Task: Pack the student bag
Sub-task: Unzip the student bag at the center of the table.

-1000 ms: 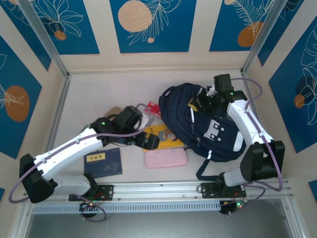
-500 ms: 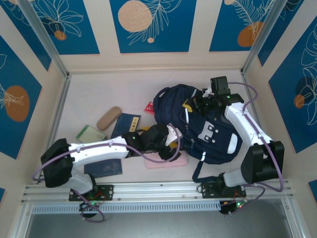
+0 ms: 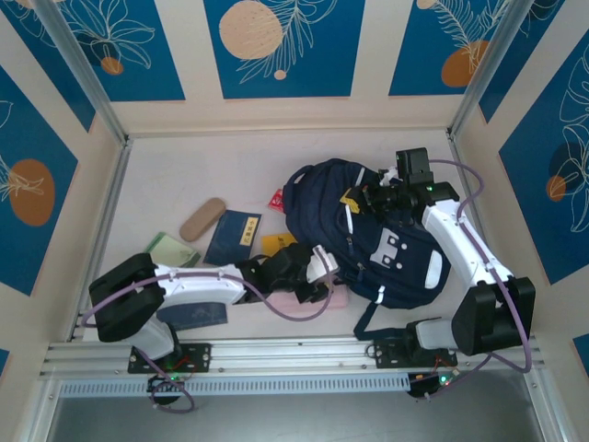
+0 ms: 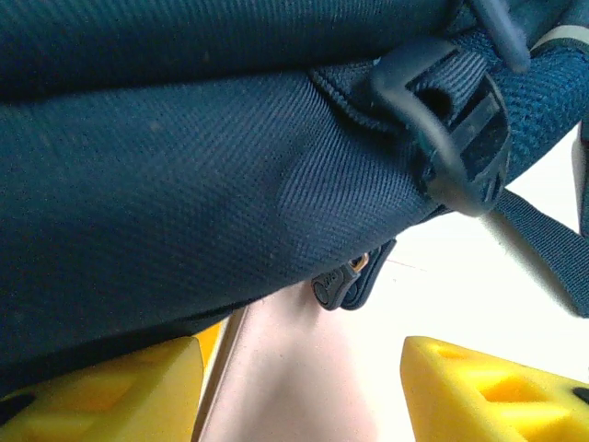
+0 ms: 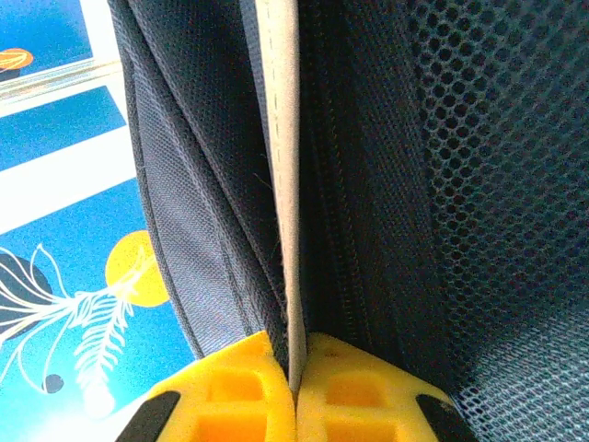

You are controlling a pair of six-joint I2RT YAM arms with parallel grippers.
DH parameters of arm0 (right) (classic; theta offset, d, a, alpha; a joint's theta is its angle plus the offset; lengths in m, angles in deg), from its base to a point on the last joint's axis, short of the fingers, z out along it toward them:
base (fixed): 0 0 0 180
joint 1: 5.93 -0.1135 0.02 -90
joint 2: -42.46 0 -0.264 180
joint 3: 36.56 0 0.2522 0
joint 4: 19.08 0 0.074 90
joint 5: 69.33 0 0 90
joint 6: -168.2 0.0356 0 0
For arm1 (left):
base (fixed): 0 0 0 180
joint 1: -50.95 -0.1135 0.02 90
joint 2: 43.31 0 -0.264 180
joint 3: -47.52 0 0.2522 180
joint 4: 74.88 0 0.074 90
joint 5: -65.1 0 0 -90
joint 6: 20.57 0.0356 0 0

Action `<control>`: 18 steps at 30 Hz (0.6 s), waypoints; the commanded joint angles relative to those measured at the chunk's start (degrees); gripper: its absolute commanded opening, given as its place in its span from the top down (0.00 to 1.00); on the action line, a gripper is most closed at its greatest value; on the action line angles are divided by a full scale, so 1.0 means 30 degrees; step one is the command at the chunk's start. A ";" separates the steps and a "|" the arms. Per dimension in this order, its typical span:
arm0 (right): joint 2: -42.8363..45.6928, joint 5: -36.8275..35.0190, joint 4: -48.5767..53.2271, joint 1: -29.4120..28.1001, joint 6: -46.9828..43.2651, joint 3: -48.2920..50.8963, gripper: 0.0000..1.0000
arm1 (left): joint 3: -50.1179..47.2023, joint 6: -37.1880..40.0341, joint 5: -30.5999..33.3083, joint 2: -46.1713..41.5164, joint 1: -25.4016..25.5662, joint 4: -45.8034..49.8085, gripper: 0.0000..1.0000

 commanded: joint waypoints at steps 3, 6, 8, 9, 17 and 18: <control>0.0889 0.2688 -0.1424 -0.0014 0.1386 0.0216 1.00 | -0.1465 0.0086 -0.0542 -0.0174 -0.0011 -0.2892 0.38; 0.0931 0.2895 -0.1615 0.0005 0.1432 0.0168 1.00 | -0.2189 0.0426 -0.1122 -0.0419 0.0067 -0.4044 0.36; 0.0946 0.2969 -0.1614 0.0030 0.1451 0.0160 1.00 | -0.2744 0.0646 -0.0833 -0.0470 0.0245 -0.5112 0.36; 0.0972 0.3026 -0.1783 0.0033 0.1539 0.0239 1.00 | -0.2750 0.0651 -0.0773 -0.0383 0.0279 -0.5147 0.35; 0.1268 0.3308 -0.2052 0.0265 0.1988 0.0777 1.00 | -0.2223 0.0141 -0.1066 0.0440 0.0572 -0.5697 0.37; 0.1275 0.3360 -0.2068 0.0265 0.2014 0.0804 1.00 | -0.2263 0.0024 -0.1039 0.0409 0.0601 -0.5873 0.37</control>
